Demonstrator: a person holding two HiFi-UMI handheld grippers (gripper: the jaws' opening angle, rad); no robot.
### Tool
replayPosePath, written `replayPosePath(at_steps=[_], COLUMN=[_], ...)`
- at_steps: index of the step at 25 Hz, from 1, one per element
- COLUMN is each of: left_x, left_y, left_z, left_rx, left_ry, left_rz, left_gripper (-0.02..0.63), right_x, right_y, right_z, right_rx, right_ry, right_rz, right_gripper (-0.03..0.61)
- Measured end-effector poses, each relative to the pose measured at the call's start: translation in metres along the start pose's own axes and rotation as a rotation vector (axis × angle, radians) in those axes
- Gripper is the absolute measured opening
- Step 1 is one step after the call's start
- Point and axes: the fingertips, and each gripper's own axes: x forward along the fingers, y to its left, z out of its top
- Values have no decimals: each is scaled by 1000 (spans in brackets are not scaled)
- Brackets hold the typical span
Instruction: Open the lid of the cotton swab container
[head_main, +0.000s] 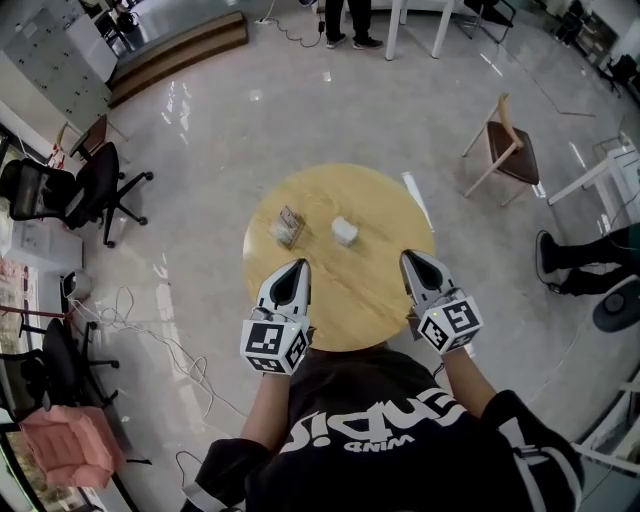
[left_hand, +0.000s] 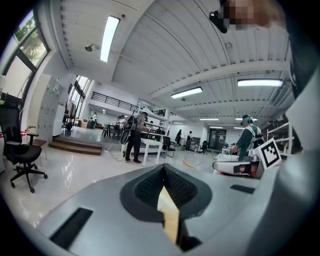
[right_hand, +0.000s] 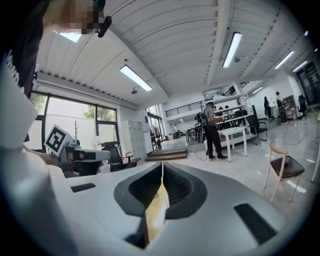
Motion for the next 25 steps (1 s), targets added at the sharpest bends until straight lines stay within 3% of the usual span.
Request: replayPosePath(at_steps=[10,16,20,25], left_x=[20,28,31,38], left_y=[18,27,36,41], left_z=[7,10,6,6], left_rx=[5,8,8,6], left_ry=[4,8,15,29], left_rz=[-42,-49,-47,-48], left_gripper=[11,11,11,11], right_x=[32,52,69,89], right_y=[7,12,19,23], right_z=[5,9,1,-19], right_rx=[-20,-19,-33,-70], right_ry=[-24,-47,-35,33], right_rz=[24,88,136,183], right_gripper=[9,130,286,327])
